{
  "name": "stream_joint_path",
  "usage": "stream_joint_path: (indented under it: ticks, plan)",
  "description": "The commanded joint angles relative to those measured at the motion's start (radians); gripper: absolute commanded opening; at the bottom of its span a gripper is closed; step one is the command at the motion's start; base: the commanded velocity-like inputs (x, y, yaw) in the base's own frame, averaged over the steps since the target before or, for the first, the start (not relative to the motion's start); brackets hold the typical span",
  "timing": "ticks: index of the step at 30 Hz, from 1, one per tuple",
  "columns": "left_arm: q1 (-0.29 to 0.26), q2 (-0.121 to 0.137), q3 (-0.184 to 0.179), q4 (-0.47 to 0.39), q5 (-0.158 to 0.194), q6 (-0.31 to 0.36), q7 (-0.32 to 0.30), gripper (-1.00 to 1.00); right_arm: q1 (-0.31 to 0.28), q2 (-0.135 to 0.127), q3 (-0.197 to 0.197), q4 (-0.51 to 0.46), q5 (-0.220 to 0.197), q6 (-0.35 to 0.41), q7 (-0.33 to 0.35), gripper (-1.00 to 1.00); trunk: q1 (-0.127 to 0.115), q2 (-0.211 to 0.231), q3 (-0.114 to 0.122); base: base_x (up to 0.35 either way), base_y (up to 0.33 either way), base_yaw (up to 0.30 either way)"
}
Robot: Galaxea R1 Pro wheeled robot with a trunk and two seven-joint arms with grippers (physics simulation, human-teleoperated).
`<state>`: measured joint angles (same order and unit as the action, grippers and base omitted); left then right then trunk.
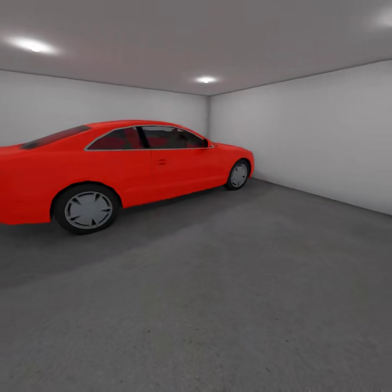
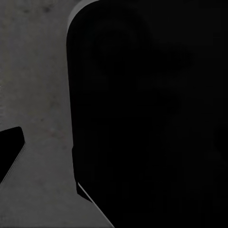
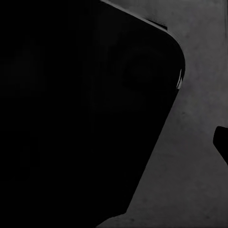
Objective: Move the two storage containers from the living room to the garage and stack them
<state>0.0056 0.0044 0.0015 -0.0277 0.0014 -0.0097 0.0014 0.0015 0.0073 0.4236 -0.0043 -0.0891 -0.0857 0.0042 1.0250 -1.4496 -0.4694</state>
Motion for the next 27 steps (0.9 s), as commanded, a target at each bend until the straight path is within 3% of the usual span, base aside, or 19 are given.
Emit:
stream_joint_path:
  ticks: [1,27]
  plan:
    - [0.001,0.000,0.000,-0.001,0.000,-0.001,0.000,1.00,0.000,0.000,0.007,0.000,-0.010,-0.005,0.000,1.00,0.000,0.000,-0.001,0.000,0.000,-0.289]
    - [0.001,0.000,0.000,-0.001,0.000,-0.001,0.000,1.00,0.000,0.000,0.007,0.001,-0.009,-0.010,0.000,1.00,0.000,0.000,-0.001,0.000,0.000,-0.292]
